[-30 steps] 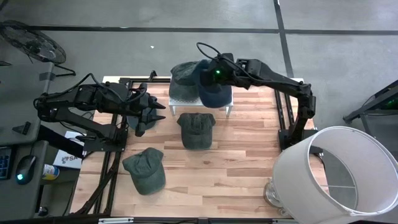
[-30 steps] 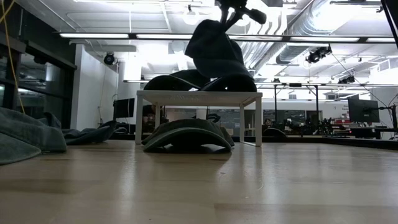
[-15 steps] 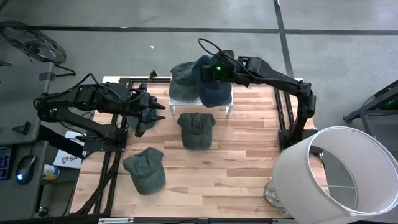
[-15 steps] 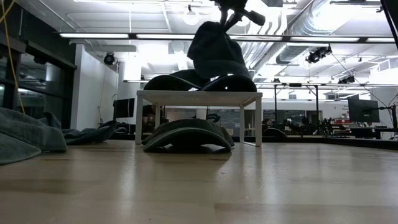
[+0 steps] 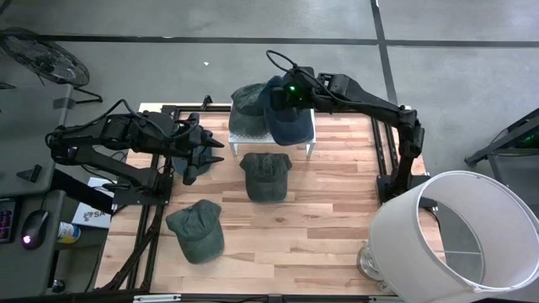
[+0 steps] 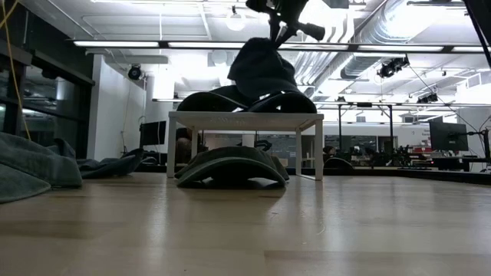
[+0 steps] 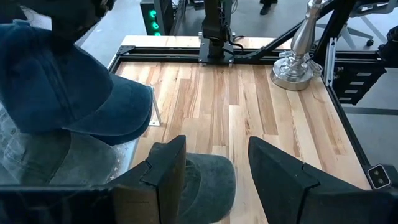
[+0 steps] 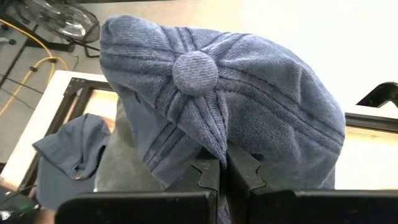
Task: Pick & Place hat
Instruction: Put the bottom blue cap on the shelf
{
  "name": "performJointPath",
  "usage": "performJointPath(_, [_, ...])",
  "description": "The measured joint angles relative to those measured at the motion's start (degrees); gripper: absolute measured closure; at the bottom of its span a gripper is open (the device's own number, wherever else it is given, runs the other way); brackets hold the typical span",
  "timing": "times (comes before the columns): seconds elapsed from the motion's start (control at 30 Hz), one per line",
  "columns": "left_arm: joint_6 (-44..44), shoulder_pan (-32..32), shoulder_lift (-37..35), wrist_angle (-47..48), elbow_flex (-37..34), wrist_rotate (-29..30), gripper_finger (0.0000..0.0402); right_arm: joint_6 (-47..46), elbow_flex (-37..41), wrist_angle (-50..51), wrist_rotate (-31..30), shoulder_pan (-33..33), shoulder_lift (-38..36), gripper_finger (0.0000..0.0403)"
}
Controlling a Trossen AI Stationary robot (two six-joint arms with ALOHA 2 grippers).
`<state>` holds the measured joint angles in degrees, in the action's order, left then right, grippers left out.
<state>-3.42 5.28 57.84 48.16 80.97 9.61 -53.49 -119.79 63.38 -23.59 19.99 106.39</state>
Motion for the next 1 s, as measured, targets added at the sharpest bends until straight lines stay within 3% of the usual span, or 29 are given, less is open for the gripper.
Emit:
performJointPath(0.8, [0.1, 0.0, 0.0, -0.5, 0.0, 0.1, 0.0229, -0.2, 0.0, 0.7, 0.1, 2.3, 4.6, 0.0402])
performJointPath(1.0, [0.1, 0.0, 0.0, -0.5, 0.0, 0.4, 0.0229, -0.1, 0.0, 0.6, 0.2, 2.2, 4.6, 0.0383])
